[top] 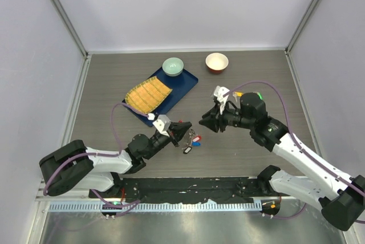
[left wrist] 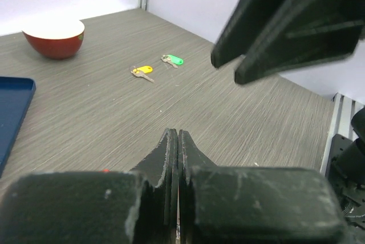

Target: Put the keys on the keyring

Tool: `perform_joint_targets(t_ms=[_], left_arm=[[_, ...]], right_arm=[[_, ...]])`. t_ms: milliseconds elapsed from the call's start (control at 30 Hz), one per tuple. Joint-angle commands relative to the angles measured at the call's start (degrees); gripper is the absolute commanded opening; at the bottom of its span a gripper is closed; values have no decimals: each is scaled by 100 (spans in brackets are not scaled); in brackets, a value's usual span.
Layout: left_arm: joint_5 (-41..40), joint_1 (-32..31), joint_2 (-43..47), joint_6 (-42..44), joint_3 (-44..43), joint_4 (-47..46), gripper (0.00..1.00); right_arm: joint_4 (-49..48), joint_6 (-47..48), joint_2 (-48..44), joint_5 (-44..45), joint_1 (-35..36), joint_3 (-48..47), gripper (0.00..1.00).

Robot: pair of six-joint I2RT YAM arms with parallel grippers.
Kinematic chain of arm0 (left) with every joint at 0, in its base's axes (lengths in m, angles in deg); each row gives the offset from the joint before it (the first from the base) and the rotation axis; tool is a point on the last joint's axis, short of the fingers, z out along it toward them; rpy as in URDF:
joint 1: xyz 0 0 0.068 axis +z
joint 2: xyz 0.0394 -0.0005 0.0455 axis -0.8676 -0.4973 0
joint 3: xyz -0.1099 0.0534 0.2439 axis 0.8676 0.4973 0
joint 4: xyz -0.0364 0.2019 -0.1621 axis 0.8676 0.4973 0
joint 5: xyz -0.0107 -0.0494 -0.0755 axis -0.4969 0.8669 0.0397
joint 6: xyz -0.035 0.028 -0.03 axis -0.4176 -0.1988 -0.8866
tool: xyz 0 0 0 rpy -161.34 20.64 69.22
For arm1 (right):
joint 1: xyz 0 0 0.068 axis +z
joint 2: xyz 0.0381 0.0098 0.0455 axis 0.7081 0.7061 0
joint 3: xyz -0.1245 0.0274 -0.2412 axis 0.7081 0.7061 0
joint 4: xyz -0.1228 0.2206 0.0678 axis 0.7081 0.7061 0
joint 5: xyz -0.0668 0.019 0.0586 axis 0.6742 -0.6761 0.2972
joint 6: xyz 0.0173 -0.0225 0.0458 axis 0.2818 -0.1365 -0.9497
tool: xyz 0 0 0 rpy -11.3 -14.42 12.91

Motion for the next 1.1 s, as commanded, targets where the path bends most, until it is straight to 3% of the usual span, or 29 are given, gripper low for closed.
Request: perform_joint_targets(t_ms=[0, 167, 300, 467, 800, 1067], left_arm=[[90, 17, 225, 345, 40, -1718, 0], [152, 17, 410, 486, 57, -1718, 0], [125, 17, 524, 592, 23, -1718, 0], [134, 17, 542, 671, -127, -1718, 0], [213, 17, 393, 803, -584, -1709, 0], [336, 17, 288, 733, -742, -1718, 0]], right_arm=[[-266, -408, 195, -665, -413, -275, 36], [-1023, -848, 415, -1228, -598, 67, 35], [-2180, -1102, 468, -1448, -598, 454, 34], [-2649, -1235, 574, -1624, -607, 674, 33], [-3545, -1578, 425, -790, -598, 1157, 31], [-4275, -1990, 258, -640, -598, 1500, 31]])
